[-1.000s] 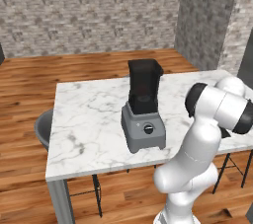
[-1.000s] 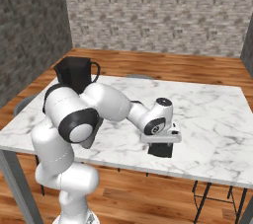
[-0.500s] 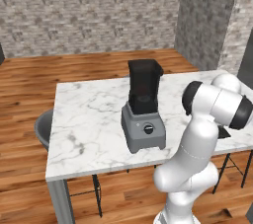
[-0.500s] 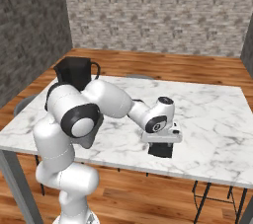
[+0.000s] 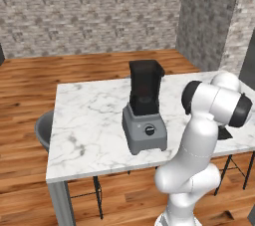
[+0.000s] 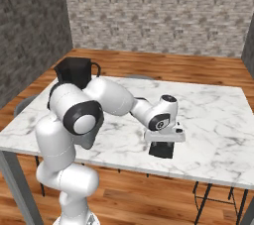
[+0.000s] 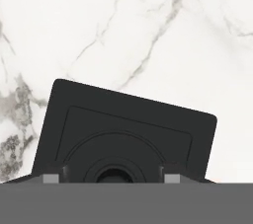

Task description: Open the blender lid, put the apple in the blender, close the lid, and start the blender.

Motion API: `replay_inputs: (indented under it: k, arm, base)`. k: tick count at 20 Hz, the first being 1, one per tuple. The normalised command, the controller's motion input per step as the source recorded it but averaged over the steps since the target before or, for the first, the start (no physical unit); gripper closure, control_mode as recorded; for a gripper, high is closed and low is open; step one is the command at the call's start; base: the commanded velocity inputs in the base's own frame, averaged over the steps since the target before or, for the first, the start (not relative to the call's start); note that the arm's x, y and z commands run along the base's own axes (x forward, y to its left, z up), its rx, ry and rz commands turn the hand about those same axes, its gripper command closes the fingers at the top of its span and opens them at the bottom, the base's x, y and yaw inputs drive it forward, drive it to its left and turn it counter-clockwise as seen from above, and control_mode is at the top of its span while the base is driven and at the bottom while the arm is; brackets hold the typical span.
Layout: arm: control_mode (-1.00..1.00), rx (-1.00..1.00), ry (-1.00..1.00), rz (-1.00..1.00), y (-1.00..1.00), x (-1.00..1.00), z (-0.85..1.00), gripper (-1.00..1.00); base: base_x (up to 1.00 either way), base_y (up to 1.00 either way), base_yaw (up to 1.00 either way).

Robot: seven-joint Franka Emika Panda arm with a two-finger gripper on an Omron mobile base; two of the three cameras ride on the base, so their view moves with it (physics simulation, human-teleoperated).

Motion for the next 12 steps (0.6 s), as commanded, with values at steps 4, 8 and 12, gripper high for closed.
replay_inputs:
  k: [4,8,12]
  arm:
    - [-1.0,0.0,0.0,0.0,0.0,0.0,-0.13,1.0]
    - [-1.0,0.0,0.0,0.0,0.0,0.0,-0.21,1.0]
    - [-1.0,0.0,0.0,0.0,0.0,0.0,-0.3,1.0]
  base:
    - [0.0,0.0,0.0]
    - [0.0,0.0,0.0]
    - [0.0,0.0,0.0]
